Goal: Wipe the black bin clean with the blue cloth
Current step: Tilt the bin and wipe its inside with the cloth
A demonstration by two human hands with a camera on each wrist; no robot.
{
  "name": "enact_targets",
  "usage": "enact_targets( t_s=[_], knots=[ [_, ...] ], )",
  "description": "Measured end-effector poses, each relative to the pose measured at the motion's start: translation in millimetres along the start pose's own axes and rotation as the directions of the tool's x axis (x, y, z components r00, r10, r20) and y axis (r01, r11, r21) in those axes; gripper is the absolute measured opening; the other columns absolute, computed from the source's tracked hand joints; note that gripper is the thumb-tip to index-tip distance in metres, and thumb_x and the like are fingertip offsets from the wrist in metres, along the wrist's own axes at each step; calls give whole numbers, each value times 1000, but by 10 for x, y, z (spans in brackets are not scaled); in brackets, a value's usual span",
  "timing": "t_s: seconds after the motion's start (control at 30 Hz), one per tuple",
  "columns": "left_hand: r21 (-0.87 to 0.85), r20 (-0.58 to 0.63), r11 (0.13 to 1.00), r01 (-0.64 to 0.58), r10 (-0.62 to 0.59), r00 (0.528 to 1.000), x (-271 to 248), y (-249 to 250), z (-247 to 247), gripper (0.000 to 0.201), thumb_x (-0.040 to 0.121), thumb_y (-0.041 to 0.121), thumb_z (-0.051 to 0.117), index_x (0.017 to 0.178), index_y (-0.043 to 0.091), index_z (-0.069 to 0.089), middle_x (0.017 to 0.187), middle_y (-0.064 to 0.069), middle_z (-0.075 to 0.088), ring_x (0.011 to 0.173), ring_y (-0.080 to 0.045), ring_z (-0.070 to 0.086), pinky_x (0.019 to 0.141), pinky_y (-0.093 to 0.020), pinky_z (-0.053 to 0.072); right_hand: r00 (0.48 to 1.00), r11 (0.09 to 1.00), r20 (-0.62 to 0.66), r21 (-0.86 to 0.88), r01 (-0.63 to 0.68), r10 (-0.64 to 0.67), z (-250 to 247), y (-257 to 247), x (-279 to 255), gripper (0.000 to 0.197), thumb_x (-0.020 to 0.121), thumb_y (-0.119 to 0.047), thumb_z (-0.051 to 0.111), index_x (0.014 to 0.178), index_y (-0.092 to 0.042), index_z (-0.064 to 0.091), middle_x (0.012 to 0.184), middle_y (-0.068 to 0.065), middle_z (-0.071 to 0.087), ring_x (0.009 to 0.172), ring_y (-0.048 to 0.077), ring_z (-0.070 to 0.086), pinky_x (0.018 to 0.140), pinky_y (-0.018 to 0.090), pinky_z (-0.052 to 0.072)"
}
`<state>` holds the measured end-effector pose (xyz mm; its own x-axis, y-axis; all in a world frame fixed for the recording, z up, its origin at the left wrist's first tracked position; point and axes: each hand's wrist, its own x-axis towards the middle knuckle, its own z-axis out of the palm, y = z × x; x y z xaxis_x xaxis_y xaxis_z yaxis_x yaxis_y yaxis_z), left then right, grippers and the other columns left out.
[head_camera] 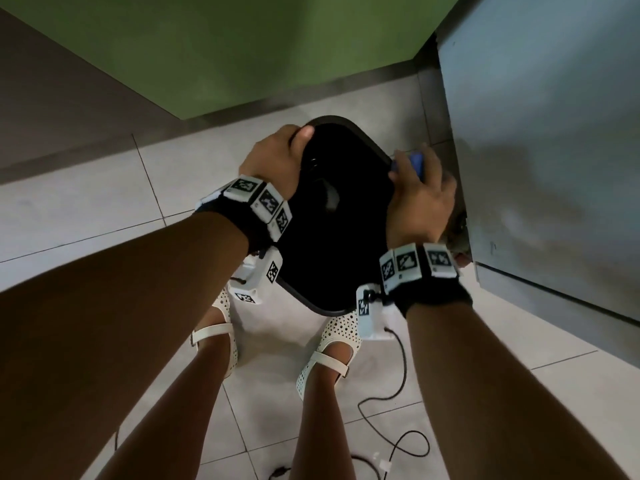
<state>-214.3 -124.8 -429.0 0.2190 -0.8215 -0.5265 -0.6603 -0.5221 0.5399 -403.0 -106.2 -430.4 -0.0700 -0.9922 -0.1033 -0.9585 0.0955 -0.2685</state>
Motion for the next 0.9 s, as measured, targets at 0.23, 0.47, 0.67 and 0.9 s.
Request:
enact_targets(
  t_s=[0.23,0.47,0.67,0.9],
  knots=[
    [262,-69,955,-141,164,984,28,39,-110,50,97,43,29,144,30,24,153,-1,29,143,-25,22,112,-60,16,949,981,254,90,170,-188,-109,-114,514,57,93,-47,40,144,-24,26,153,18,13,135,39,28,103,44,35],
    [461,292,756,-465,365,884,428,365,-87,46,91,54,27,124,32,52,127,-5,58,125,-24,46,107,-51,29,979,981,73,18,192,-192,28,-305,426,37,83,-28,48,117,-23,62,131,23,51,112,42,53,89,47,47],
    [467,193,782,-412,365,911,406,291,-119,42,93,52,32,110,28,61,116,-1,62,118,-23,49,97,-45,38,995,996,39,3,91,-91,70,-526,308,23,72,-28,63,92,-24,73,113,19,65,91,36,66,71,39,54],
    [437,86,850,-295,287,954,275,241,-59,38,94,48,34,107,26,61,115,0,60,122,-21,42,95,-48,30,976,962,-14,174,-210,216,27,-190,123,40,88,-27,57,127,-22,53,143,17,39,124,37,43,95,45,43]
  ],
)
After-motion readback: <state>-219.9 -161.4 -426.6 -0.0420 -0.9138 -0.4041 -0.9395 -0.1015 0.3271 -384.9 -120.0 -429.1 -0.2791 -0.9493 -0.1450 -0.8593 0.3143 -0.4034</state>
